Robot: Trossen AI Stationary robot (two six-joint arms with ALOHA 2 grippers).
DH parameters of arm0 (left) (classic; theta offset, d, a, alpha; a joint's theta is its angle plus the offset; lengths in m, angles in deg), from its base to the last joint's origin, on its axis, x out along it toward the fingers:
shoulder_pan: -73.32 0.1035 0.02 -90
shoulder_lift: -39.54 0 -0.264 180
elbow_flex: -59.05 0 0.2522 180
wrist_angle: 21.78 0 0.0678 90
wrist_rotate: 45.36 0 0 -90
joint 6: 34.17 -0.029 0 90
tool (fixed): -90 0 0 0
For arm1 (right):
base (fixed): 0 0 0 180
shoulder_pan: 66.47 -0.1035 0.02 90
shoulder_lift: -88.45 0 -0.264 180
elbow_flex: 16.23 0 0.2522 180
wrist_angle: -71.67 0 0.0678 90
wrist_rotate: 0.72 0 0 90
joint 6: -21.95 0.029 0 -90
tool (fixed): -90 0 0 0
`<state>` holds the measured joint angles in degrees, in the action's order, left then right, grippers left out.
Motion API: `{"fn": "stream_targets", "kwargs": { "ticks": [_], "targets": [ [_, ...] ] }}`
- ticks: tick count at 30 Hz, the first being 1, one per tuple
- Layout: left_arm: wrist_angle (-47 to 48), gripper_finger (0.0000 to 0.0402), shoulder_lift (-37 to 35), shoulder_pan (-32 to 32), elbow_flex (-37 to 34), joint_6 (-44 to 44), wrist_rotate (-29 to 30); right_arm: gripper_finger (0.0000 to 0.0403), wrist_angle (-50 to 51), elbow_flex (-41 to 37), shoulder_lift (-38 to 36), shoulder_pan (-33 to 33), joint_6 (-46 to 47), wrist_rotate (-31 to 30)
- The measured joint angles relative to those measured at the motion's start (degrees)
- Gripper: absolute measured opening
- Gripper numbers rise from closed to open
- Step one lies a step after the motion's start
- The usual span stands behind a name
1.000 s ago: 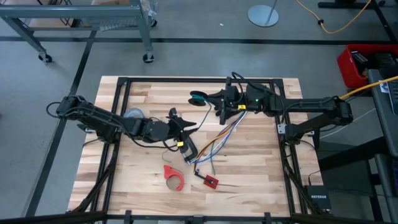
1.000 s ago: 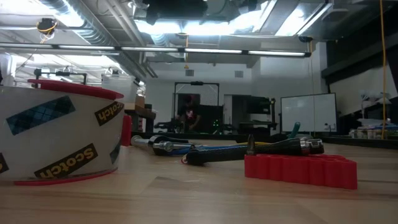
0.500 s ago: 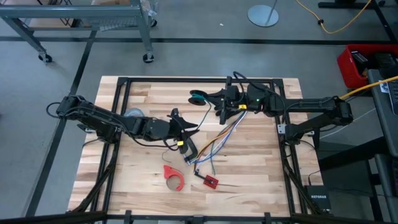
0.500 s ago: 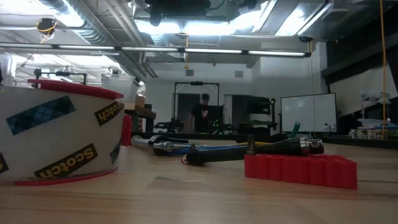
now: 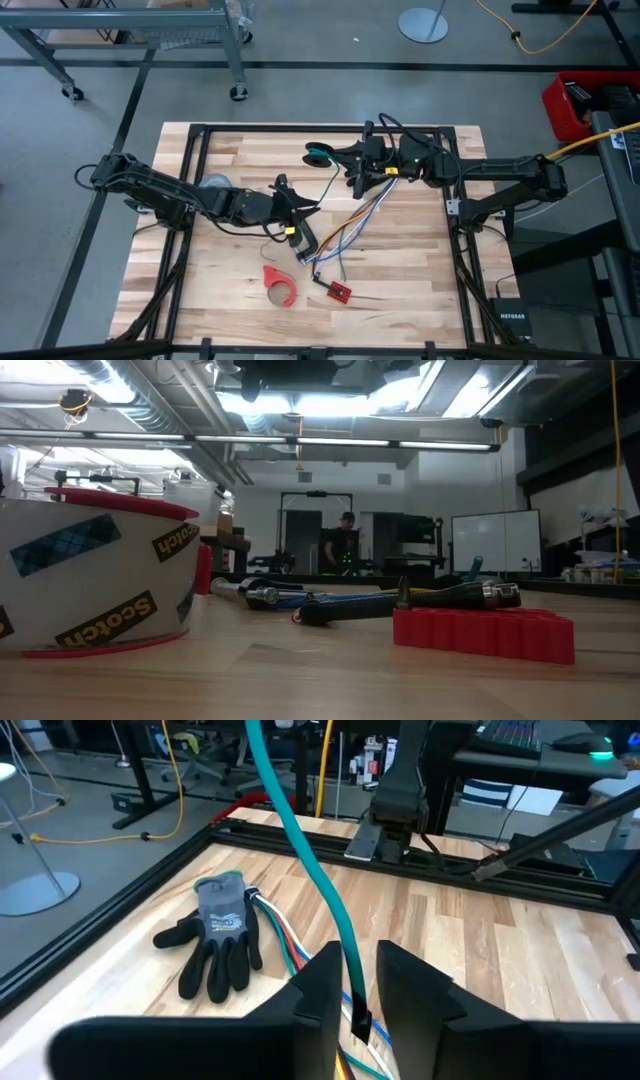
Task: Coil cords
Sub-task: Coil the green wire around the spool
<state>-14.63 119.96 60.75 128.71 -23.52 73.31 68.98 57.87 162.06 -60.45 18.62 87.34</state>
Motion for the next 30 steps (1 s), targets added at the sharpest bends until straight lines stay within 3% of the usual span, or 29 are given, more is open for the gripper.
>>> {"fn": "stream_targets", "kwargs": {
  "ticks": [3, 6, 12, 20, 30],
  "targets": [
    [0.2, 0.0009, 0.0, 0.0, 0.0, -0.8, 0.2, 0.0003, 0.9, 0.0, 0.0, 0.0, 0.0, 0.0],
    [2.3, 0.0007, 0.0, 0.0, 0.0, -0.4, 2.2, 0.0003, 4.1, 0.0, 0.0, 0.0, 0.1, 0.1],
    [14.7, 0.0003, -0.2, 0.0, 0.0, 5.8, 8.6, 0.0003, 12.5, 0.0, 0.0, 0.0, 1.8, 4.2],
    [28.2, 0.0002, -3.4, 0.9, 0.0, 13.3, 14.6, 0.0003, 22.1, 0.0, 0.0, 0.0, 3.5, 4.5],
    [24.1, 0.0000, -9.2, 2.6, 0.0, 12.9, 13.7, 0.0003, 29.4, 0.0, 0.5, 0.0, 5.9, -0.3]
  ]
}}
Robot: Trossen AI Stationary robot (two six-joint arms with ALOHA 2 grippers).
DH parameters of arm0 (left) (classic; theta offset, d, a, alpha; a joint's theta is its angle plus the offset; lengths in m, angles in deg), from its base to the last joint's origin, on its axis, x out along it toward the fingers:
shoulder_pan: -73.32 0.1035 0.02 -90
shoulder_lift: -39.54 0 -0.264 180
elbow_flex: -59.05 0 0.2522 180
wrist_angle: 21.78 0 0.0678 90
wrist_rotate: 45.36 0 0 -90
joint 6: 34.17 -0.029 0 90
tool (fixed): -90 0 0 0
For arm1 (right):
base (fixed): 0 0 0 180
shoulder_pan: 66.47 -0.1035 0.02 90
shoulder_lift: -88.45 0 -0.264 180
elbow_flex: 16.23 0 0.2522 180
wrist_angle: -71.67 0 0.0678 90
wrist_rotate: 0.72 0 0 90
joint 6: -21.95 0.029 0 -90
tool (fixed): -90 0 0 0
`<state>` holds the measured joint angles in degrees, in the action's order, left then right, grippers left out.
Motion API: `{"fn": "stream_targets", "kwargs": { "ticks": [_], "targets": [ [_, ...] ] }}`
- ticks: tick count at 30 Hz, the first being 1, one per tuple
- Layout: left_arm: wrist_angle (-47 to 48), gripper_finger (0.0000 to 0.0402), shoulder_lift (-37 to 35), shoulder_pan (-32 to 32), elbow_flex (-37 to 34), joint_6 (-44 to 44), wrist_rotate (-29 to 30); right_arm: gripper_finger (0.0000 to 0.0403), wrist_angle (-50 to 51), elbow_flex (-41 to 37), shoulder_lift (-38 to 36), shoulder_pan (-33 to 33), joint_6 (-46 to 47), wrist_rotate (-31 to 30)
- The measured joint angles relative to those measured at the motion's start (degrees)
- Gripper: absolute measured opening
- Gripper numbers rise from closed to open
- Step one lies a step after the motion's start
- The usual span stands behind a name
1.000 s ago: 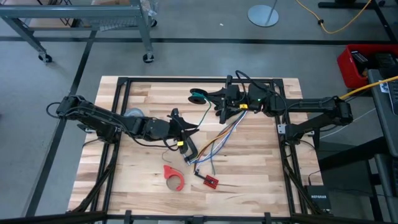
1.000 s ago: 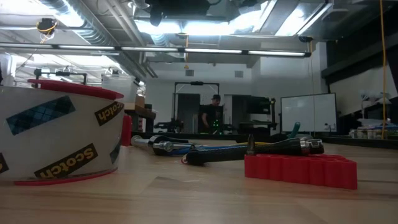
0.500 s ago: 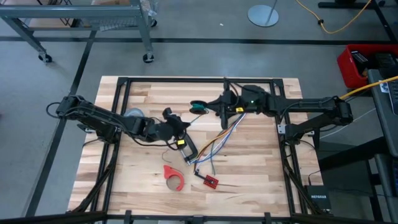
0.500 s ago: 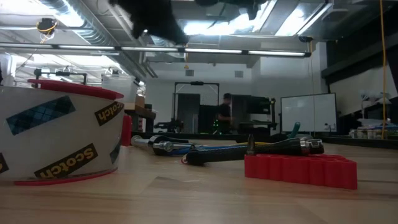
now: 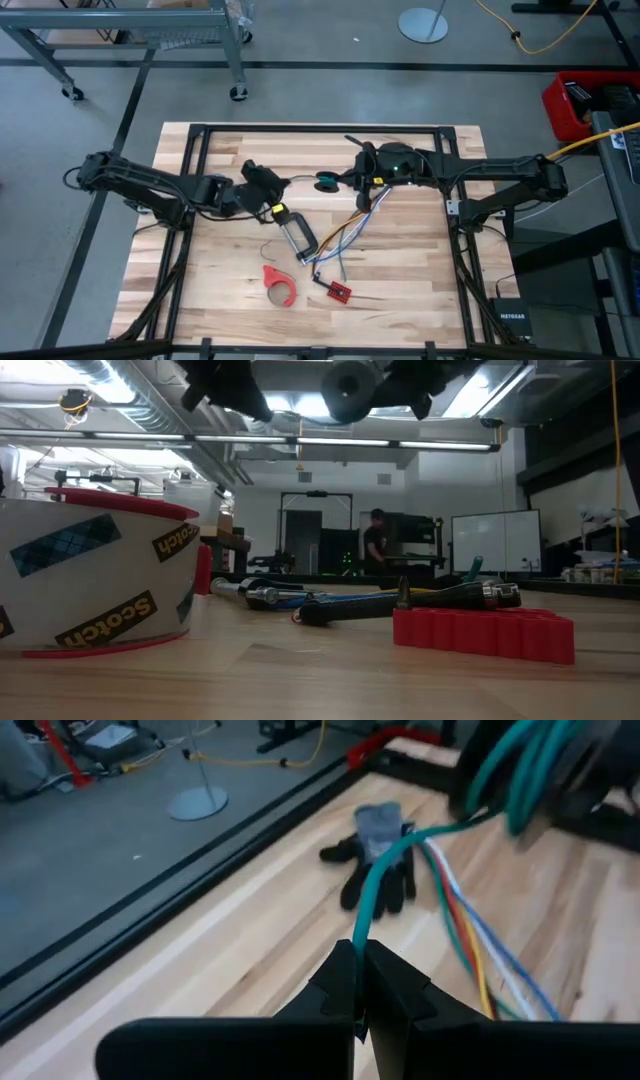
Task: Coil cords
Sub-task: Coil the green wire around the spool
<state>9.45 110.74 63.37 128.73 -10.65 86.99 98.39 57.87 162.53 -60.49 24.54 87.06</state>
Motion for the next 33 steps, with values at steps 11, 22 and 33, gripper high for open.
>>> {"fn": "stream_targets", "kwargs": {
  "ticks": [11, 22, 33],
  "targets": [
    [-13.8, 0.0000, 0.8, 0.3, 0.0, -8.3, -4.9, 0.0003, -4.9, 0.0, 7.0, 0.0, 0.2, -6.2],
    [-16.5, 0.0000, 1.9, 0.6, 0.0, -7.3, -6.1, 0.0003, -10.6, 0.0, 9.5, 0.0, 0.4, -9.4],
    [-27.6, 0.0000, 7.9, 0.7, 0.0, -9.0, -13.3, 0.0003, -13.9, 0.0, 9.4, 0.0, 0.5, -13.7]
  ]
}}
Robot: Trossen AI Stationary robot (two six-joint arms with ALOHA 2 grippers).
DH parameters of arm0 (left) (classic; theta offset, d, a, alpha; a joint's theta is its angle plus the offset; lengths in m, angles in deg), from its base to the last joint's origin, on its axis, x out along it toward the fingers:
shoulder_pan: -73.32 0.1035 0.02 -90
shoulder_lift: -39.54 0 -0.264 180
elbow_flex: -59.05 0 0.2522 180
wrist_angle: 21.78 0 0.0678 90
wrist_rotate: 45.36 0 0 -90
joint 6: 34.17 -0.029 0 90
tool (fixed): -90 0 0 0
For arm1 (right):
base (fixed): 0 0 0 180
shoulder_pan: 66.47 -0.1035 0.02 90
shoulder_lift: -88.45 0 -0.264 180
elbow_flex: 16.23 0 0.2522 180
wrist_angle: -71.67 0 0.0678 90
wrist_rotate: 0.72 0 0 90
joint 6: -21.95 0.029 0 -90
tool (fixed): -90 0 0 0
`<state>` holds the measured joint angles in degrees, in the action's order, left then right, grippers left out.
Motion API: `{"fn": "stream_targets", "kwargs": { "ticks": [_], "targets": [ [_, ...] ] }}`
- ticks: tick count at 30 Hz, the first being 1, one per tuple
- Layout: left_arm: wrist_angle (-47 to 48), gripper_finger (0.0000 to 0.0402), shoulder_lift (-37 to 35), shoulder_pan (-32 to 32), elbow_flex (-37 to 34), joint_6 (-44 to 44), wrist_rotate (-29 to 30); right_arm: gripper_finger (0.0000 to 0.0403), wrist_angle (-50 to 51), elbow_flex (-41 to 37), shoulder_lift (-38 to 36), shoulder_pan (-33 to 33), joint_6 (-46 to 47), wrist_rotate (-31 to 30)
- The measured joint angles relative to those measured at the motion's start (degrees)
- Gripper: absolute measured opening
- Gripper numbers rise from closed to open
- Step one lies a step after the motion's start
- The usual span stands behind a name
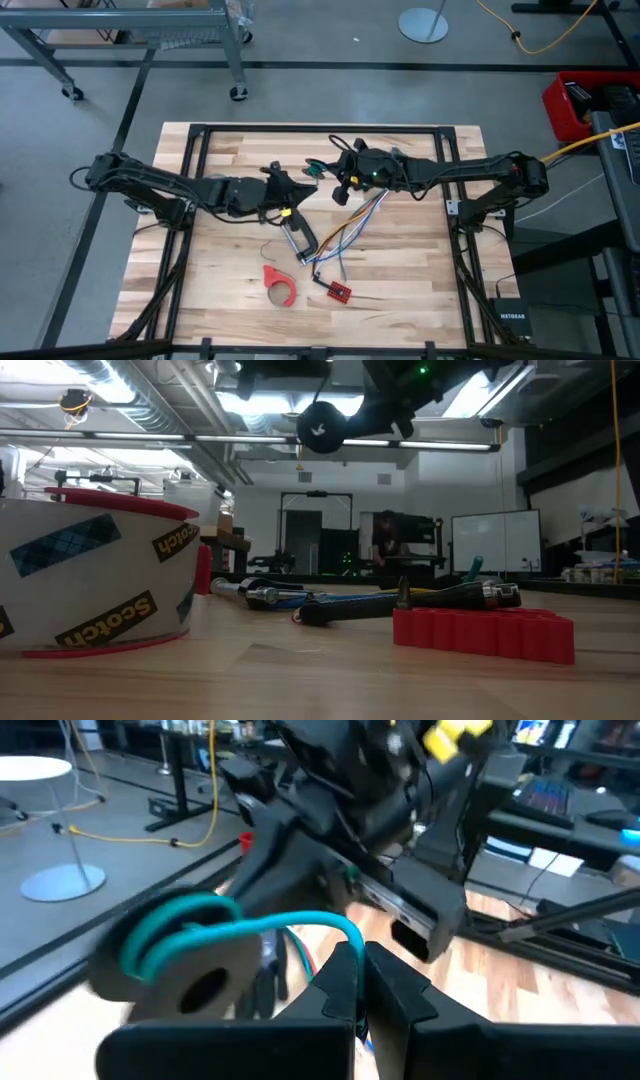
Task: Coil cords
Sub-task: Coil the green wire around the spool
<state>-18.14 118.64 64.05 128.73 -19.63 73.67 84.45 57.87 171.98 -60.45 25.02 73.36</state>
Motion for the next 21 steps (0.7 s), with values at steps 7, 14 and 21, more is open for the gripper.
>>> {"fn": "stream_targets", "kwargs": {
  "ticks": [7, 14, 21],
  "targets": [
    [-6.0, 0.0000, 4.7, 0.0, 0.0, 0.5, -2.4, 0.0003, -2.2, 0.0, 0.0, 0.0, 0.0, 0.0],
    [-9.2, 0.0000, 6.4, 0.5, 0.0, 1.3, -5.0, 0.0003, -2.2, 0.0, 0.0, 0.0, 0.2, -0.1],
    [-8.4, 0.0000, 7.2, 0.6, 0.5, 2.2, -6.8, 0.0003, -4.6, 0.0, 0.0, 0.3, 1.0, -1.0]
  ]
}}
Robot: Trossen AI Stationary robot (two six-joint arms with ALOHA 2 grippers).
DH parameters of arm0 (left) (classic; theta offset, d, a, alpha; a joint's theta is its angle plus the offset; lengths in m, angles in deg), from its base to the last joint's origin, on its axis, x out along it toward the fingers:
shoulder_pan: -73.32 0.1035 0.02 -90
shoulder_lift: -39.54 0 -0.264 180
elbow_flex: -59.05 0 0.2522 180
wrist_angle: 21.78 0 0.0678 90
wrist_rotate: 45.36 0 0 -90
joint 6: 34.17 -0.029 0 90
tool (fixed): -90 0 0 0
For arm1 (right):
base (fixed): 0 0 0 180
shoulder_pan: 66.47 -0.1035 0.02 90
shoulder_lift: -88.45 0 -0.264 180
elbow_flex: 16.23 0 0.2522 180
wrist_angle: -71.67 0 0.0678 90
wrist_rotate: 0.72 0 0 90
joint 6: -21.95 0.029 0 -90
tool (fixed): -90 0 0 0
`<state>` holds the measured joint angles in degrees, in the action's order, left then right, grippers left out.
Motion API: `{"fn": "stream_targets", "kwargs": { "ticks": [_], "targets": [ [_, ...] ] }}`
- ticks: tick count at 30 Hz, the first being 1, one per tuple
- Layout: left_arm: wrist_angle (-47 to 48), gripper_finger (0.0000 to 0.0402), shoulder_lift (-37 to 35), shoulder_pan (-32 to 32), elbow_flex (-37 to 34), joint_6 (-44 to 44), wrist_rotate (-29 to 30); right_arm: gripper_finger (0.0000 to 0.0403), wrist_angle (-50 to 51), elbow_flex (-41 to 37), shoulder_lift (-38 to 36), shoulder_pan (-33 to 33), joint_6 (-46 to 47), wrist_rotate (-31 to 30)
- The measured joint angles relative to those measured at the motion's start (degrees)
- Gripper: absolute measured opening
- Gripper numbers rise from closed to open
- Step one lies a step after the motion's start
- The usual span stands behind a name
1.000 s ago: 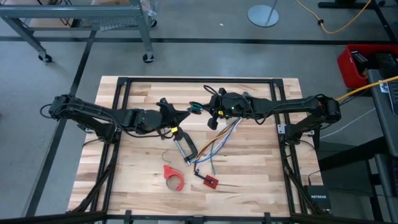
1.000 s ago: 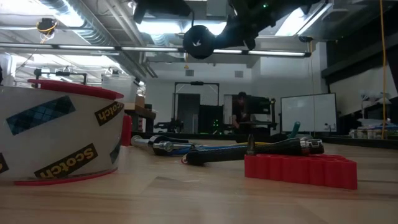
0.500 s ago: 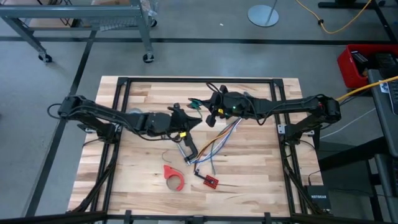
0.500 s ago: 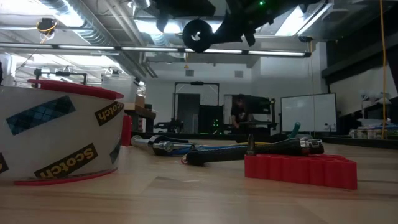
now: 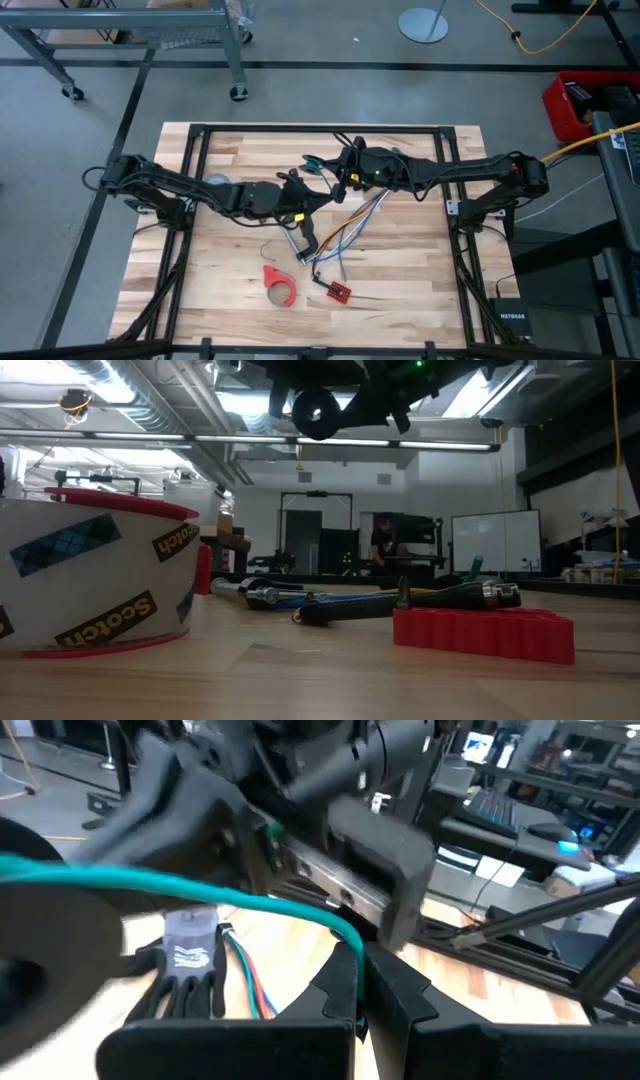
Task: Coil cords
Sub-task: Coil the green wire around the spool
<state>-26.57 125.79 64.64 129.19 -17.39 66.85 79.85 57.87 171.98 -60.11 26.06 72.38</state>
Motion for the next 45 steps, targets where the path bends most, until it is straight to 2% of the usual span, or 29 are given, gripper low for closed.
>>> {"fn": "stream_targets", "kwargs": {
  "ticks": [9, 18, 24, 31, 39, 45],
  "targets": [
    [5.8, 0.0000, 1.5, -0.2, 0.1, 3.1, 1.5, 0.0003, -4.8, 0.0, 0.0, 0.0, -0.5, 0.5],
    [15.1, 0.0000, 1.0, -0.9, 0.1, 4.3, 7.5, 0.0003, -4.5, 0.0, -0.5, 0.1, 0.1, 7.8],
    [20.7, 0.0000, 0.3, -1.5, 0.1, 4.8, 11.9, 0.0003, -1.6, 0.0, -1.7, 0.1, 0.2, 9.8],
    [28.2, 0.0000, -3.6, -3.6, 0.0, 6.5, 17.9, 0.0003, 4.2, 0.0, -4.6, 0.1, 0.2, 11.6],
    [29.9, 0.0000, -5.4, -5.1, 0.0, 3.9, 22.7, 0.0003, 5.6, 0.1, -6.3, 0.1, 0.9, 22.7],
    [29.1, 0.0000, -5.4, -5.1, 0.0, 2.3, 23.2, 0.0003, 5.9, 0.1, -6.3, 0.1, 2.0, 30.3]
  ]
}}
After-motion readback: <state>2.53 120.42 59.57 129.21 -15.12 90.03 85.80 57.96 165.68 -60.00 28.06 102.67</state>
